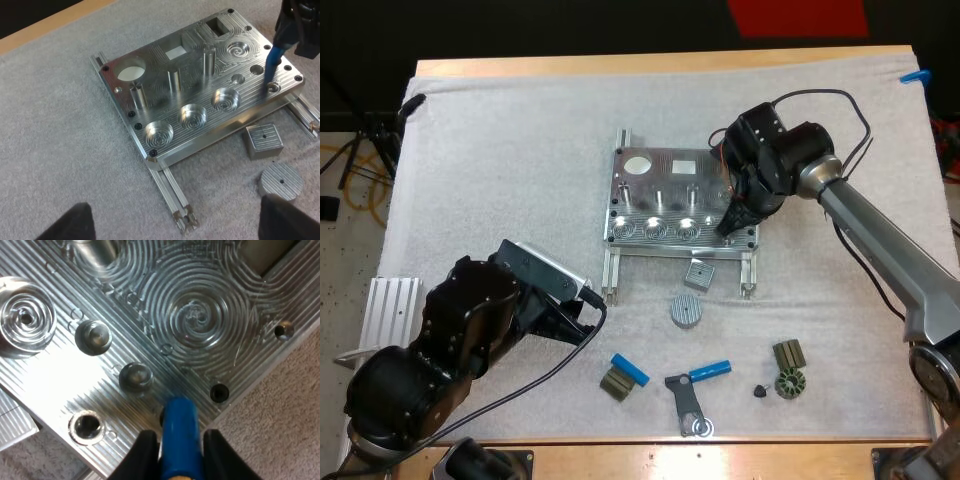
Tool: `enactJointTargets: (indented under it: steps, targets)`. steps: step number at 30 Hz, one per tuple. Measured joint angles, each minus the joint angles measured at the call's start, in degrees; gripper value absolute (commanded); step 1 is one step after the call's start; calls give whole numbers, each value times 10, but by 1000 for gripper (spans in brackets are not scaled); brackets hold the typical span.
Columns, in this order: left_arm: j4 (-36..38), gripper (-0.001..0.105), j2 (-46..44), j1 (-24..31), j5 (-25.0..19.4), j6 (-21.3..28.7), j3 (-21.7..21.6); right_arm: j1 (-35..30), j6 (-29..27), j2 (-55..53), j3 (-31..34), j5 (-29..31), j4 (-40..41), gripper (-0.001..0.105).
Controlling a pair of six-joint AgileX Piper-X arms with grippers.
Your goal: Load cells from right to left
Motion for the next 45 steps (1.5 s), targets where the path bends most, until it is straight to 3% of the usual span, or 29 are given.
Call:
enactJointTargets:
  steps: [26, 29, 34, 36, 45]
  targets:
    - [0, 66, 0, 0, 0, 0, 0, 0, 9, 7, 0, 0, 8, 12]
    - [0, 66, 0, 0, 0, 0, 0, 0, 9, 7, 0, 0, 8, 20]
    - [0, 66, 0, 0, 0, 0, 0, 0, 18, 14, 0, 0, 8, 48]
    - [0, 66, 0, 0, 0, 0, 0, 0, 25, 16, 0, 0, 2, 51]
    - [0, 66, 0, 0, 0, 0, 0, 0, 39, -20, 0, -10, -35, 51]
